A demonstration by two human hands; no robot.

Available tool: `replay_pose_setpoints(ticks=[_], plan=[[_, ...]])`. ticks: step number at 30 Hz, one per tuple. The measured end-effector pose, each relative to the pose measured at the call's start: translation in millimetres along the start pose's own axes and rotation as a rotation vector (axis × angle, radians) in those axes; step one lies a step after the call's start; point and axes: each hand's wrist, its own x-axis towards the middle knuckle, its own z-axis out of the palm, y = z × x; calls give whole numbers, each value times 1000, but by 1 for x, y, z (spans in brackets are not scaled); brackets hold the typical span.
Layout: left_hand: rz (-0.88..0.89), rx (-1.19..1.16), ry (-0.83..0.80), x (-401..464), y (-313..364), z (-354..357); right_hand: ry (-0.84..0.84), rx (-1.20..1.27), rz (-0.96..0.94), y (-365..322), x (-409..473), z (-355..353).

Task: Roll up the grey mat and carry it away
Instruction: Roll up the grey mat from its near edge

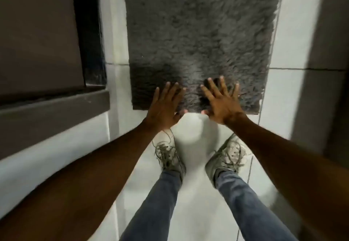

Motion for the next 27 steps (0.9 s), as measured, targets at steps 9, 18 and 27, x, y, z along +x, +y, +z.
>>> replay_pose_setpoints(ticks=[9,18,27], plan=[[-99,288,16,20,-9,86,74,-330,58,-4,34,59],[-247,215,326,37,-26,5,276,15,83,24,35,-15],[-181,62,310,52,-27,33,478,-7,46,43,36,25]])
